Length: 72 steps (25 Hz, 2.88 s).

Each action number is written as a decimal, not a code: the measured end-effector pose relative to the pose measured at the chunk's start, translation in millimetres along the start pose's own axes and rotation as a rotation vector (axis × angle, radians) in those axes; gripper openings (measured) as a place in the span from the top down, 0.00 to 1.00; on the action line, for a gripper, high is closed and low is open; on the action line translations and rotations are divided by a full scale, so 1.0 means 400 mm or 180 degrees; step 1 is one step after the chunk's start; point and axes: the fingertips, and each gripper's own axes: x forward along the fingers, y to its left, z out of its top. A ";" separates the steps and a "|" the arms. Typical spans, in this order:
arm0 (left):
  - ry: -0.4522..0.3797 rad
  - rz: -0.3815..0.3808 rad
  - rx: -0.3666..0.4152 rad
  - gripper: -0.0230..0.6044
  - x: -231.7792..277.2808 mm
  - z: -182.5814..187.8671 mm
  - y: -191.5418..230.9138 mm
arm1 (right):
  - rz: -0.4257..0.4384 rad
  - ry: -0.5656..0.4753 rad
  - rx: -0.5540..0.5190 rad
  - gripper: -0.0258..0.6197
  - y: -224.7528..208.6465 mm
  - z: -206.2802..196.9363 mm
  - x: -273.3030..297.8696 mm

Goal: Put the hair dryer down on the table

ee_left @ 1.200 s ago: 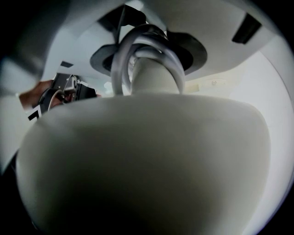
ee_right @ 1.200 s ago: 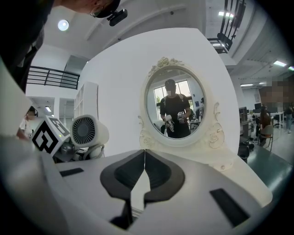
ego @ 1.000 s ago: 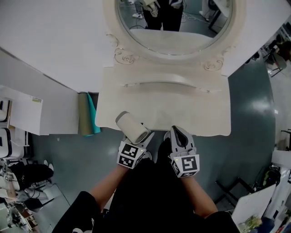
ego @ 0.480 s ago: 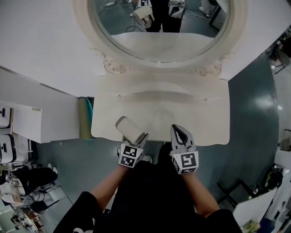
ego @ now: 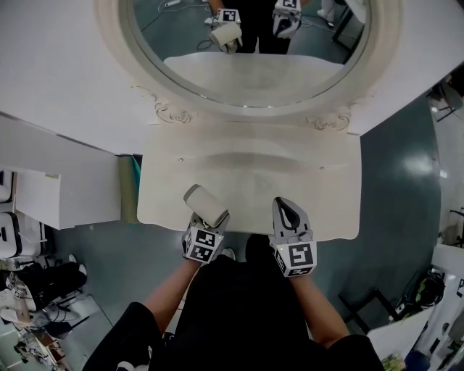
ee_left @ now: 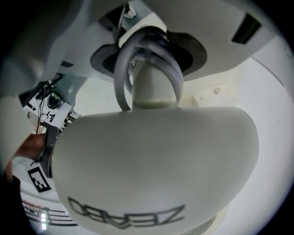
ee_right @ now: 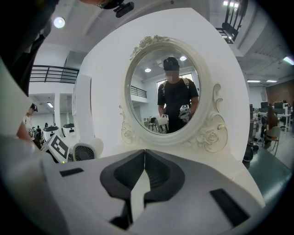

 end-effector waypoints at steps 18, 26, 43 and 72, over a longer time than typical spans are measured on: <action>0.0361 0.0124 -0.0009 0.55 0.087 -0.056 -0.008 | -0.0216 0.0074 0.0221 0.93 -0.079 -0.041 -0.029; 0.0629 0.0113 0.0270 0.55 0.102 -0.080 -0.019 | -0.0282 0.0058 0.0257 0.93 -0.107 -0.058 -0.051; 0.0976 -0.0005 0.0473 0.55 0.182 -0.088 -0.021 | -0.0079 0.0053 0.0419 0.93 -0.063 -0.053 -0.004; 0.1412 -0.0207 0.0480 0.54 0.230 -0.169 -0.019 | -0.0205 0.0107 0.0500 0.93 -0.139 -0.086 0.013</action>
